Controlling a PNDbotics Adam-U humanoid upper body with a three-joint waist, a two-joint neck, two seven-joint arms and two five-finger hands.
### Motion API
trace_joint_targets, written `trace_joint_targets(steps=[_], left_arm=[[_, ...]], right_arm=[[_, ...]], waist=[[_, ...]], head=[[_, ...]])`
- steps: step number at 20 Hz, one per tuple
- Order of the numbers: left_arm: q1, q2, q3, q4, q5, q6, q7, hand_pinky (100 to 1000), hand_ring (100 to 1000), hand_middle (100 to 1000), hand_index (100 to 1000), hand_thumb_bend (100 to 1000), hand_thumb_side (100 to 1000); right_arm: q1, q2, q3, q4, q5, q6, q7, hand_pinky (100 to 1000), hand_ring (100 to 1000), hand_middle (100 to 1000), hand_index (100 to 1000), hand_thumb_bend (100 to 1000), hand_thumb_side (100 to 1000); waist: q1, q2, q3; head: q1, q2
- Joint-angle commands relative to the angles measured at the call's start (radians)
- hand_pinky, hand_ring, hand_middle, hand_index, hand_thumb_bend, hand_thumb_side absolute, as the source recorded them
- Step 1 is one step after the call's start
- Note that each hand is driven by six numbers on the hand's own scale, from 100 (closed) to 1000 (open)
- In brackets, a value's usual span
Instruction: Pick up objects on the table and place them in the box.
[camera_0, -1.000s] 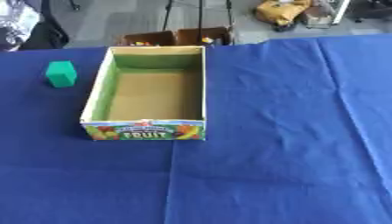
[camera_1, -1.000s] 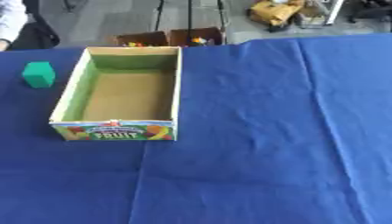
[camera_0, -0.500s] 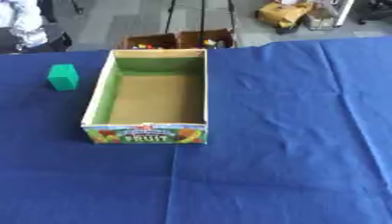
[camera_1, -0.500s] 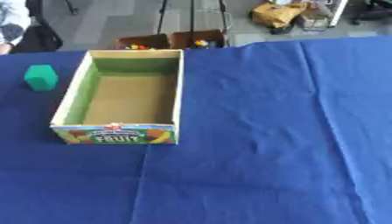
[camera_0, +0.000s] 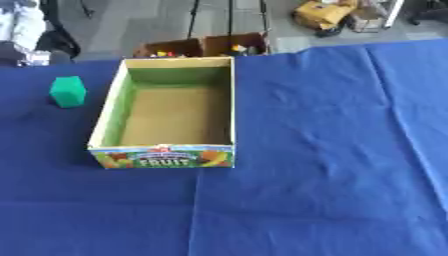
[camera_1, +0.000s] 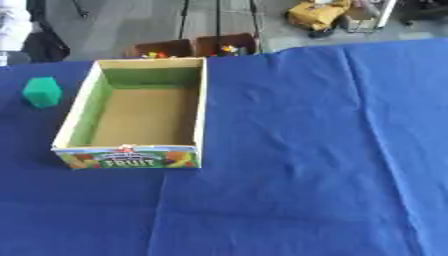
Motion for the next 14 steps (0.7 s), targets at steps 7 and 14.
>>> trace_joint_targets(steps=[7,14], left_arm=[[-0.080,-0.007,0.028,0.130,-0.083,-0.001,-0.090,970,1000,973,1000,497,657],[-0.097,-0.003,0.036,0.147,-0.123,-0.012,-0.121,955,990,975,1000,252,527]], right_arm=[[-0.007,-0.044,-0.012,-0.020,-0.004,0.005,-0.005,724,710,575,774,100,758],[-0.006,-0.053,-0.014,-0.020,-0.005,0.011,-0.010,727,704,565,772,100,755]], waist=[[0.012,0.010,-0.031],[0.022,0.038,-0.046]], head=[[0.032,-0.042],[0.045,-0.053]])
